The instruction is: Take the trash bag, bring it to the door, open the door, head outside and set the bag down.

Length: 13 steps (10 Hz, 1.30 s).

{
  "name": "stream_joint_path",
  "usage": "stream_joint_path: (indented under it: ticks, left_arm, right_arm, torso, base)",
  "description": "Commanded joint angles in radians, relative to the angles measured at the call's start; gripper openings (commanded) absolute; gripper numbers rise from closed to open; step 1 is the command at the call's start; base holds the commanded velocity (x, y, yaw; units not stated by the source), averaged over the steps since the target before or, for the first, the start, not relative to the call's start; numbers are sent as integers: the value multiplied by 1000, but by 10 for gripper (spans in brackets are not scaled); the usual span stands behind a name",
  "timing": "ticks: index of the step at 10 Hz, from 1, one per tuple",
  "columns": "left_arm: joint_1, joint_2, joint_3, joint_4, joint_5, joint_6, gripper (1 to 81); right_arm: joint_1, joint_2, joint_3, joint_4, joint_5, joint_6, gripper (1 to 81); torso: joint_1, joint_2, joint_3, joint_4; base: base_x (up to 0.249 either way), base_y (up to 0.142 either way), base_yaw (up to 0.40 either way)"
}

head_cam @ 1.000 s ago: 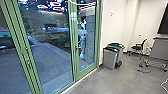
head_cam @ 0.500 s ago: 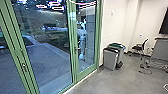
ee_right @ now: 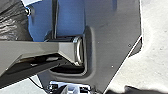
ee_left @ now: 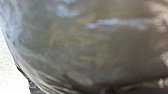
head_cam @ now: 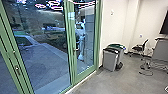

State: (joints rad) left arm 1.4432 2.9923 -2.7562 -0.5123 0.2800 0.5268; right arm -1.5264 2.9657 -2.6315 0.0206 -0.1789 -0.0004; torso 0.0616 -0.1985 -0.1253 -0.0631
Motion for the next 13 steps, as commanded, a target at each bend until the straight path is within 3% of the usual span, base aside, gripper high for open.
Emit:
stream_joint_path:
  ticks: [1,13]
  left_arm:
    - [-62,-5,-1,2,80,12,10]
    - [-65,-2,-2,8,79,15,10]
  right_arm:
    - [51,-2,1,-2,-67,-4,811]
    - [53,3,-7,-2,-67,-4,811]
  torso:
    - [0,0,0,0]
    - [0,0,0,0]
  base:
    - [143,-81,0]
    - [144,-82,0]
